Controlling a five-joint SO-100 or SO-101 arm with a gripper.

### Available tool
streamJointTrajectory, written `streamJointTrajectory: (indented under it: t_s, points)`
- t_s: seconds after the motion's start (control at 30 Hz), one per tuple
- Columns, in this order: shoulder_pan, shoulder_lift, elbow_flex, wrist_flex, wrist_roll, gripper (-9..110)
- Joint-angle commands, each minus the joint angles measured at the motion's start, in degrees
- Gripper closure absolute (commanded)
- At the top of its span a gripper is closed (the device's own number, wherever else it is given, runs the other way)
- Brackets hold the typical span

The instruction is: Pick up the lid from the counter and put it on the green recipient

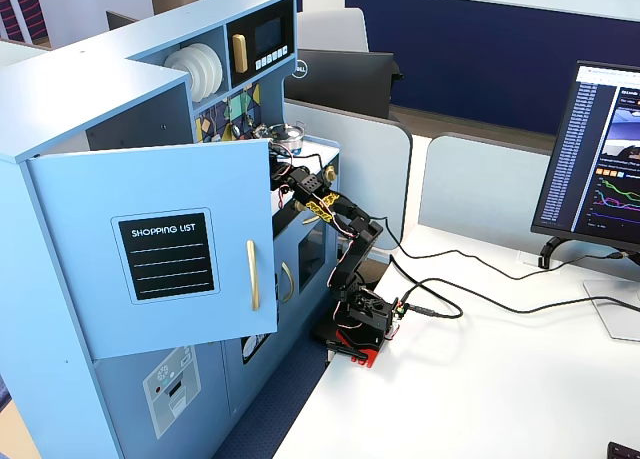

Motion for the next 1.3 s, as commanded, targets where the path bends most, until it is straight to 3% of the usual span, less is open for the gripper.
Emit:
streamJointTrajectory:
  t_s: [0.0,0.23,0.5,0.77,0.93,1.27]
  points:
    - [0.09,4.04,-4.57,-0.35,-1.32,66]
    - [-2.20,7.65,-10.46,1.05,-4.66,67]
    - [-0.97,19.78,-7.65,10.90,-5.27,70]
    - [1.23,39.46,17.75,18.46,0.44,81]
    - [0.53,50.54,37.27,18.54,-0.79,101]
    - [-1.76,64.51,73.21,24.35,10.72,101]
